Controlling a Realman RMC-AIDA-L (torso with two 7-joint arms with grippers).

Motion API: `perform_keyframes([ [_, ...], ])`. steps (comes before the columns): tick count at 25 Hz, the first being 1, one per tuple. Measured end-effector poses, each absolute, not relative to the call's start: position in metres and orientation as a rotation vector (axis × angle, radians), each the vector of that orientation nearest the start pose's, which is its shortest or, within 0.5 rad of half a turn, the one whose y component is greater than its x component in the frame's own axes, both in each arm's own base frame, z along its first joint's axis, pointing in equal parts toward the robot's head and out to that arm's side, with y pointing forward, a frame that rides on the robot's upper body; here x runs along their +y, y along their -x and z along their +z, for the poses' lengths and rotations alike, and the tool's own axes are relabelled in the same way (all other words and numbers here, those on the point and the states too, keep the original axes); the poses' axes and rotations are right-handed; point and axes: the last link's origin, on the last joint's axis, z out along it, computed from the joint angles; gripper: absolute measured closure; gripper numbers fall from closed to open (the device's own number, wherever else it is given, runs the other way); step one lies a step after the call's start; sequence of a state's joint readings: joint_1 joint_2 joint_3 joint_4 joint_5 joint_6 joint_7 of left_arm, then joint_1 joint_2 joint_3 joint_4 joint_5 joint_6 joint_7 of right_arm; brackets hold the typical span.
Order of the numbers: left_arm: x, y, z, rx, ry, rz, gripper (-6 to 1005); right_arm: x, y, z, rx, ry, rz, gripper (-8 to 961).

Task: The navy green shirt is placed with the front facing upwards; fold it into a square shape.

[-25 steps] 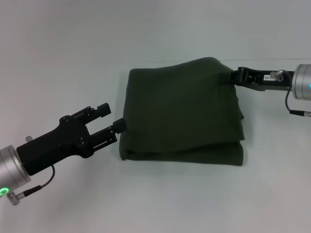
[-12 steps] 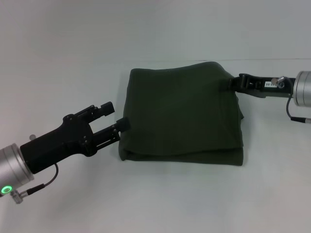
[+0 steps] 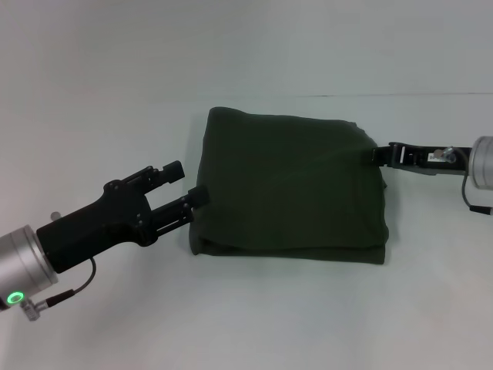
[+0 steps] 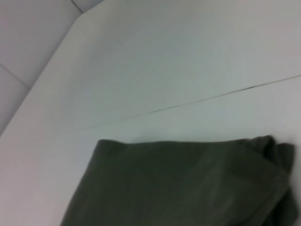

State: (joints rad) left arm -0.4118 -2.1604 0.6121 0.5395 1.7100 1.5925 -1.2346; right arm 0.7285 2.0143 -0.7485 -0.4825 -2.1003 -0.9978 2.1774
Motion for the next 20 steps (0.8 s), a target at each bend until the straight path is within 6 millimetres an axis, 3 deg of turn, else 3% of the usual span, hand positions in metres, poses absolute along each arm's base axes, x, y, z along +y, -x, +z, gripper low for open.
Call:
perform_keyframes([
  [3,0.3,0.266,-0.016,-0.714,2.396,-1.144,278,0.42,-0.279,0.005,1.522,2.085,0.513,878],
  [13,0.302,0.264,-0.019,-0.722,2.396,-1.149,278,0.424,-0.285,0.034,1.582,2.05,0.529,408],
  [18,0.304,0.263,-0.019,-0.72,2.395,-1.147,278,0.424,-0.28,0.034,1.658,2.033,0.551,194],
  [20,0.305,0.263,-0.019,-0.72,2.389,-1.139,277,0.424,-0.279,0.03,1.668,2.035,0.554,195],
])
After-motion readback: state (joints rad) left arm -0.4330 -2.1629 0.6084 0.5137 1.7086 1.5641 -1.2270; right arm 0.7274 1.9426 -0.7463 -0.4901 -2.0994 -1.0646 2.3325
